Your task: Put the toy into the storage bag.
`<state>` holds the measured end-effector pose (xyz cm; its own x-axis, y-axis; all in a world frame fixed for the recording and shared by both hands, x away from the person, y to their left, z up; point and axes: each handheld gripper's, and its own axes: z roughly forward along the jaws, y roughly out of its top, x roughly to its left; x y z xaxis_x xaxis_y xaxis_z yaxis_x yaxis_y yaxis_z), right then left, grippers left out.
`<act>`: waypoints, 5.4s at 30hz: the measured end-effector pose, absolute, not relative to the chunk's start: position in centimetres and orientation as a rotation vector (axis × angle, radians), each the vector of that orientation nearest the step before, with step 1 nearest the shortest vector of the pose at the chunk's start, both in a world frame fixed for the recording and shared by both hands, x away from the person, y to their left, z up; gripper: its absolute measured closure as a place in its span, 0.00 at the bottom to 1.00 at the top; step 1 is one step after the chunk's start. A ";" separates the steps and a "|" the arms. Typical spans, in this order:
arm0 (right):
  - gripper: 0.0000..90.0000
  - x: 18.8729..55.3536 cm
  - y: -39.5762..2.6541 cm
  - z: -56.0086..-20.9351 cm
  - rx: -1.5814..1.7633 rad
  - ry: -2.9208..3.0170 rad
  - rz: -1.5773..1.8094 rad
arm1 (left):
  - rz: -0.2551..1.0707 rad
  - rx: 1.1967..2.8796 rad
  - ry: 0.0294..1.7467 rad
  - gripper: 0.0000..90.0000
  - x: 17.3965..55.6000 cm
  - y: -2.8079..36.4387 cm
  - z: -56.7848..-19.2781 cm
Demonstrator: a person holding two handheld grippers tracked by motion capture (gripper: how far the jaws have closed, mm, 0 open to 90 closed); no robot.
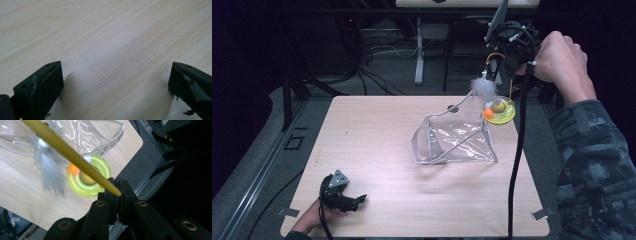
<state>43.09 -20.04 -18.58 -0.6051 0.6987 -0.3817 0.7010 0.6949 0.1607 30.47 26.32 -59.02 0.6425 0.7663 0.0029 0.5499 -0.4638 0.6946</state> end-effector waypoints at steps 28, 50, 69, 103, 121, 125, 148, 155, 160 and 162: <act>0.97 44.0 -13.7 -19.7 0.962 2.587 0.101 | 0.414 2.191 1.017 0.00 30.5 26.3 -59.0; 0.97 45.7 -12.4 -25.1 0.961 2.669 0.071 | 0.411 2.190 1.016 0.00 30.5 26.3 -59.0; 0.97 46.6 -13.1 -29.0 1.009 2.715 0.047 | 0.410 2.192 1.014 0.00 30.5 26.3 -59.0; 0.97 46.4 -15.6 -34.5 1.065 2.757 0.018 | 0.410 2.191 1.013 0.00 30.4 26.3 -59.0; 0.97 46.6 -16.2 -37.3 1.092 2.740 -0.008 | 0.409 2.189 1.015 0.00 30.4 26.3 -59.0; 0.97 46.9 -16.2 -38.0 1.099 2.738 -0.048 | 0.409 2.189 1.015 0.00 30.4 26.3 -59.0; 0.28 44.5 -17.1 -32.7 1.170 2.646 0.202 | 0.407 2.189 1.014 0.00 30.4 26.3 -59.0; 0.00 42.7 -18.3 -31.9 1.185 2.614 0.235 | 0.406 2.189 1.012 0.00 30.4 26.2 -59.0; 0.00 40.8 -19.4 -32.4 1.169 2.588 0.271 | 0.406 2.190 1.010 0.00 30.4 26.2 -59.0; 0.00 40.1 -19.7 -32.8 1.169 2.590 0.277 | 0.418 2.181 1.013 0.00 30.4 26.2 -59.1</act>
<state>40.08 -19.75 -32.85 -0.6307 0.7552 -0.1789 0.7004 0.6531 0.2880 30.41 26.19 -59.12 0.6447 0.7645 0.0021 0.5437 -0.4604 0.7017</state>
